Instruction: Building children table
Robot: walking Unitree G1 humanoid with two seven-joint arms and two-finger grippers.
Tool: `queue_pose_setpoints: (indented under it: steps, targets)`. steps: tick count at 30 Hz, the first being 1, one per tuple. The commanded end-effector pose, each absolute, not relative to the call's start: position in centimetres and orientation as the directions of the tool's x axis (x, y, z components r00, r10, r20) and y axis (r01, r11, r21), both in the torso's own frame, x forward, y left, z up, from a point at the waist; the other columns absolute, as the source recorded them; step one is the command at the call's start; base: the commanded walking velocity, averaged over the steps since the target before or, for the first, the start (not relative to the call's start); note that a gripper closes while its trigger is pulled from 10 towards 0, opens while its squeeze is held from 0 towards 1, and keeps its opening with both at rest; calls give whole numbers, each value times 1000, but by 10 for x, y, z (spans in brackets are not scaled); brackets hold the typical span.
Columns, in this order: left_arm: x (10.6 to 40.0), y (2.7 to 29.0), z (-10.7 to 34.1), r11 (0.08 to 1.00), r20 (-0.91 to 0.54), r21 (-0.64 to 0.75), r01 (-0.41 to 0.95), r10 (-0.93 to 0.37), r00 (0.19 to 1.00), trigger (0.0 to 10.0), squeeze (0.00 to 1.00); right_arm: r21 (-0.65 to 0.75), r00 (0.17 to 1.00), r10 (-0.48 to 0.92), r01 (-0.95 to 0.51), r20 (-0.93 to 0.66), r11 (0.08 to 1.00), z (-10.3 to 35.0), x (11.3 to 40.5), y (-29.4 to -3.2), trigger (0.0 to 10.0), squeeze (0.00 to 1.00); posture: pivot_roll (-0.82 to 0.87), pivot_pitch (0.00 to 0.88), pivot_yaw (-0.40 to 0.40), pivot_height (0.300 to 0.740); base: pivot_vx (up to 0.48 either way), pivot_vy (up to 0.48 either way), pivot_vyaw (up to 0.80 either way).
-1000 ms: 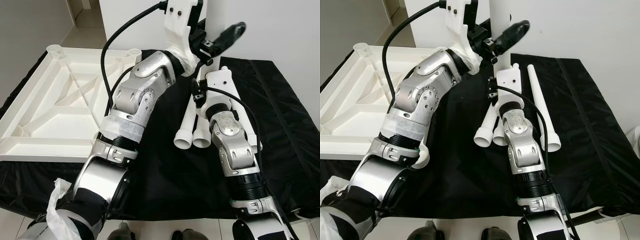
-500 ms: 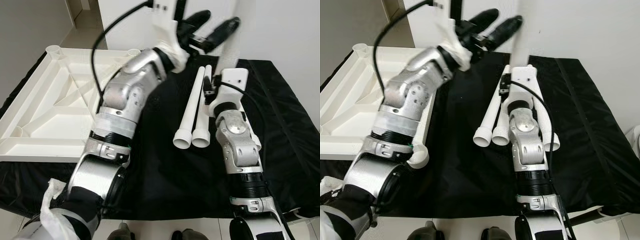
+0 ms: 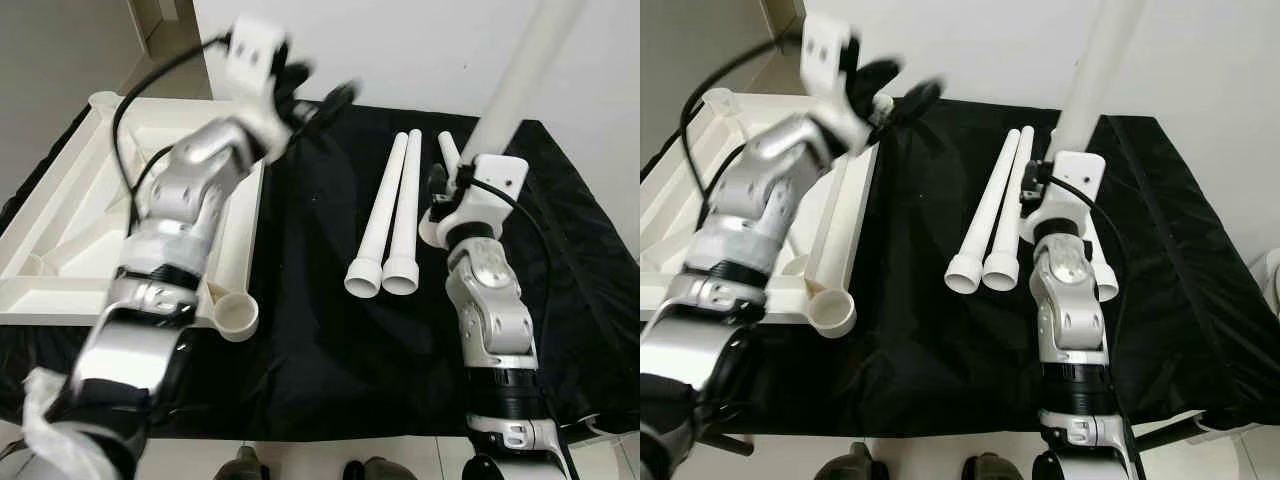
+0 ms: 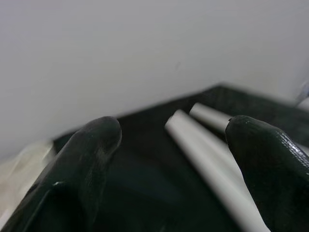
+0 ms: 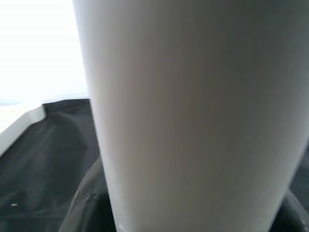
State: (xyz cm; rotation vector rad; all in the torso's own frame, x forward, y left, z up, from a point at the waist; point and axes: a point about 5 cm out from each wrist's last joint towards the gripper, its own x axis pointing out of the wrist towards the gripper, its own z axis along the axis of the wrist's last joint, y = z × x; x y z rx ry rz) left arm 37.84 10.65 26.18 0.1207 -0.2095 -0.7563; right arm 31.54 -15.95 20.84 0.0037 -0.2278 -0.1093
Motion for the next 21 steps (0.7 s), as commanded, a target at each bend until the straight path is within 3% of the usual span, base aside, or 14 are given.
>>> queue_pose_setpoints:
  steps: [1, 13, 14, 17, 19, 21]
  targets:
    - [376, 102, 262, 672, 117, 255, 695, -735, 667, 10000, 0, 16, 960, -92, 91, 264, 996, 215, 313, -157, 10000, 0, 26, 0, -6, 740, 0, 0, 0]
    - [371, 157, 225, 606, -97, 323, 727, -743, 662, 10000, 0, -17, 960, -101, 109, 261, 994, 213, 307, -166, 10000, 0, 19, 14, 4, 740, 0, 0, 0]
    - [362, 171, 213, 545, -182, 315, 777, -769, 613, 10000, 0, -25, 961, -101, 112, 258, 993, 212, 305, -168, 10000, 0, 23, 21, 1, 740, 0, 0, 0]
    - [362, 171, 213, 545, -182, 315, 777, -769, 613, 10000, 0, -25, 961, -101, 112, 258, 993, 212, 305, -168, 10000, 0, 23, 21, 1, 740, 0, 0, 0]
    - [341, 194, 187, 425, -359, 244, 872, -795, 488, 10000, 0, -43, 963, -94, 108, 251, 993, 210, 304, -170, 10000, 0, 32, 27, -3, 740, 0, 0, 0]
    - [333, 203, 177, 404, -412, 215, 889, -788, 458, 10000, 0, -52, 964, -88, 104, 249, 993, 210, 304, -170, 10000, 0, 34, 27, -5, 740, 0, 0, 0]
